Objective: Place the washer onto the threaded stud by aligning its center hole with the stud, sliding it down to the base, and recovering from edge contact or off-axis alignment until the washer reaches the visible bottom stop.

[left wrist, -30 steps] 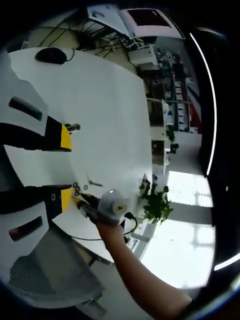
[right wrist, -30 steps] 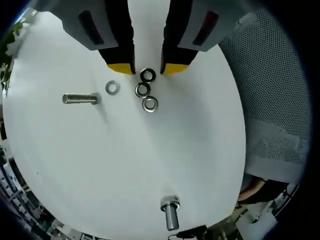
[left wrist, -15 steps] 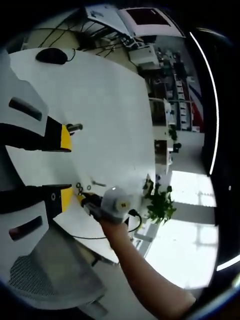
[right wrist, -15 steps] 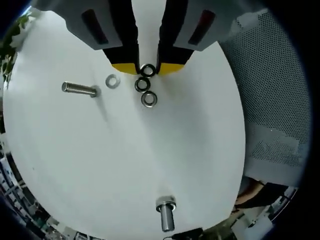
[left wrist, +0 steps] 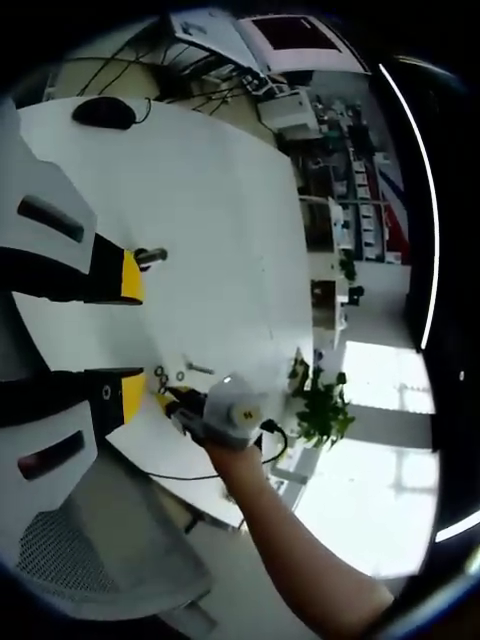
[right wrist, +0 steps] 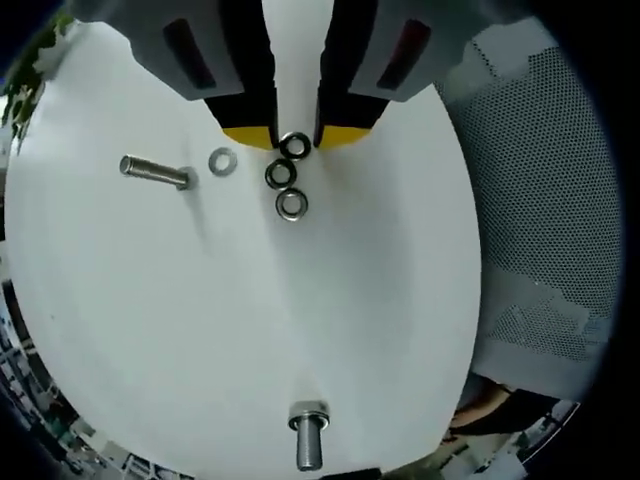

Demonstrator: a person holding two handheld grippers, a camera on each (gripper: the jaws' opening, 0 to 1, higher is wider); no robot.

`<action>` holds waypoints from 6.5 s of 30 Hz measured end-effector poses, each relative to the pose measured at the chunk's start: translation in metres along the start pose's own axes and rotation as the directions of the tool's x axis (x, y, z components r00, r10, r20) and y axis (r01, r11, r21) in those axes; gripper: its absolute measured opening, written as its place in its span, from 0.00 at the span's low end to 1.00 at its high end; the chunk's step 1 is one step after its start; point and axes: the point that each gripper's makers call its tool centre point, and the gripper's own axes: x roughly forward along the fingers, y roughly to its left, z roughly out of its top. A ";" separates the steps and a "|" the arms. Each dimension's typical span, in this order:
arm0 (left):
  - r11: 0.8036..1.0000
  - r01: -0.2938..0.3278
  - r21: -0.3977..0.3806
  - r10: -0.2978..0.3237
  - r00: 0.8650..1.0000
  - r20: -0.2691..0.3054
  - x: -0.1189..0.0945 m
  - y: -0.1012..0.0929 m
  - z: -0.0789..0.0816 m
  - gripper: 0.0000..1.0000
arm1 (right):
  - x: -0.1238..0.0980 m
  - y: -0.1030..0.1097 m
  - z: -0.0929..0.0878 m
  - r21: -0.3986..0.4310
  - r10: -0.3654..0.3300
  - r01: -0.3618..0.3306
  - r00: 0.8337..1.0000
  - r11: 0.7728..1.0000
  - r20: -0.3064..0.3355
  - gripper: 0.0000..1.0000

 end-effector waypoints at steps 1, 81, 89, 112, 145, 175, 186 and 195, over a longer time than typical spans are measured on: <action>1.000 0.002 -0.001 -0.002 1.000 -0.001 0.000 0.000 0.000 0.23 | 0.000 0.001 0.000 0.007 -0.004 0.004 1.000 1.000 -0.013 0.16; 1.000 -0.026 -0.009 0.026 1.000 -0.004 -0.002 0.008 -0.002 0.21 | -0.048 -0.079 0.017 0.241 -0.189 0.152 0.972 0.959 0.139 0.13; 1.000 -0.027 -0.004 0.027 0.999 -0.018 -0.001 0.008 -0.004 0.20 | -0.030 -0.081 0.013 0.236 -0.170 0.139 0.979 0.962 0.114 0.14; 0.999 -0.036 -0.027 0.035 0.999 -0.036 -0.001 0.011 -0.009 0.20 | -0.004 -0.075 0.008 0.260 -0.129 0.106 0.989 0.960 0.072 0.15; 0.999 -0.037 -0.025 0.037 0.999 -0.038 -0.001 0.011 -0.010 0.20 | -0.003 -0.054 -0.001 0.355 -0.112 0.075 0.990 0.932 0.085 0.15; 0.999 -0.029 -0.014 0.028 0.998 -0.050 0.000 0.010 -0.011 0.19 | -0.004 -0.032 0.000 0.275 -0.073 0.040 0.991 0.960 0.112 0.16; 1.000 -0.023 -0.011 0.023 0.998 -0.055 0.000 0.008 -0.012 0.19 | -0.001 -0.029 0.000 0.233 -0.055 0.028 0.992 0.972 0.111 0.16; 1.000 -0.018 -0.008 0.018 0.998 -0.060 0.001 0.007 -0.013 0.19 | -0.002 -0.030 0.001 0.231 -0.057 0.038 0.996 0.972 0.074 0.15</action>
